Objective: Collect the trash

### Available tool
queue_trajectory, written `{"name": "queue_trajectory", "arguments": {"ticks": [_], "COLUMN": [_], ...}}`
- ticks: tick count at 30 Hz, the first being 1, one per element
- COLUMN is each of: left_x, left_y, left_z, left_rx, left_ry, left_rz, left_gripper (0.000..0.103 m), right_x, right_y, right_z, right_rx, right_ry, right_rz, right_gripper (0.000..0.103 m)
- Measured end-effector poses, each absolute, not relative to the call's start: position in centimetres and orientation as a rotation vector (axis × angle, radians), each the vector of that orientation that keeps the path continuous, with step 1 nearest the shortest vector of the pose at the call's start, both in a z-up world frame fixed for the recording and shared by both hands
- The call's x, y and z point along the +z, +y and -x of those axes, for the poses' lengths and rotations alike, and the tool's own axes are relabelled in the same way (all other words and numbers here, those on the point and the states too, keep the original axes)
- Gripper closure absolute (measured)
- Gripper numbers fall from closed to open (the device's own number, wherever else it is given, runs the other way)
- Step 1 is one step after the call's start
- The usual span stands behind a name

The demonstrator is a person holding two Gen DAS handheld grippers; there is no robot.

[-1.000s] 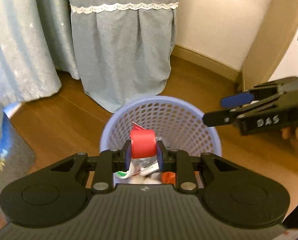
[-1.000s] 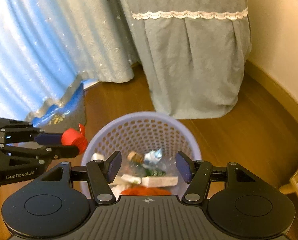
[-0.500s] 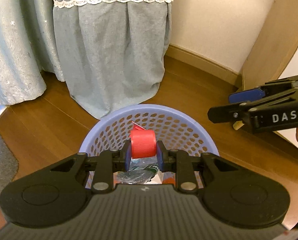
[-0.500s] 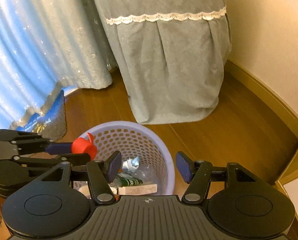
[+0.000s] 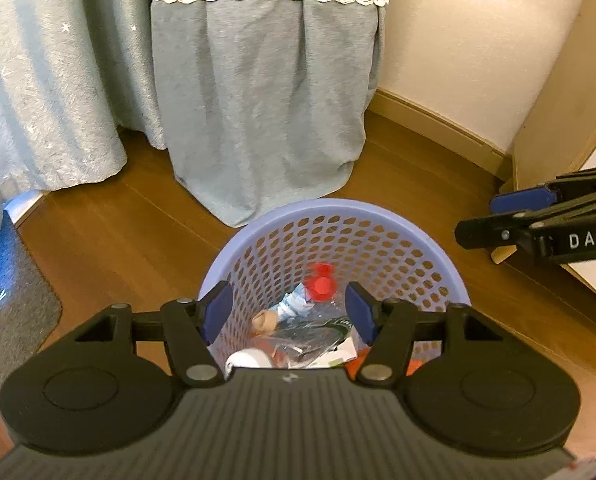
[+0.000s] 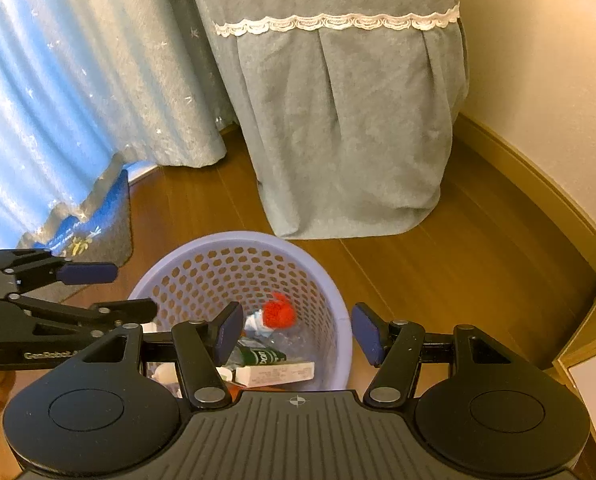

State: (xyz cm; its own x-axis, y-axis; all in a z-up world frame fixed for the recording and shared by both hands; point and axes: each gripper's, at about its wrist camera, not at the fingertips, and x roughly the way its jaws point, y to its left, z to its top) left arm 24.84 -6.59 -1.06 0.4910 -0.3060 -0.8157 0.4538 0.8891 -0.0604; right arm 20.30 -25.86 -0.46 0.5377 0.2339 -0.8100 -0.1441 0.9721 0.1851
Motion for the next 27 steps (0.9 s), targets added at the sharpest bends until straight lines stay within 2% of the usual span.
{"name": "queue_trajectory", "arguments": {"ticks": [17,27], "left_x": [-1.0,0.4], "left_y": [-4.1,-3.2], "left_z": [-23.9,-22.8], "left_rx": [-0.424,-0.395], "left_ry": [1.020,1.015], "left_rz": [-0.146,-0.152], "left_gripper": [0.044,0.031], "right_x": [-1.2,-0.8], "right_y": [-24.0,-23.1], "right_z": [-20.4,-19.9], "right_rx": [0.240,0.257], "right_ry": [1.012,1.010], "right_rz": [-0.057,-0.028], "right_gripper": [0.045,0.045]}}
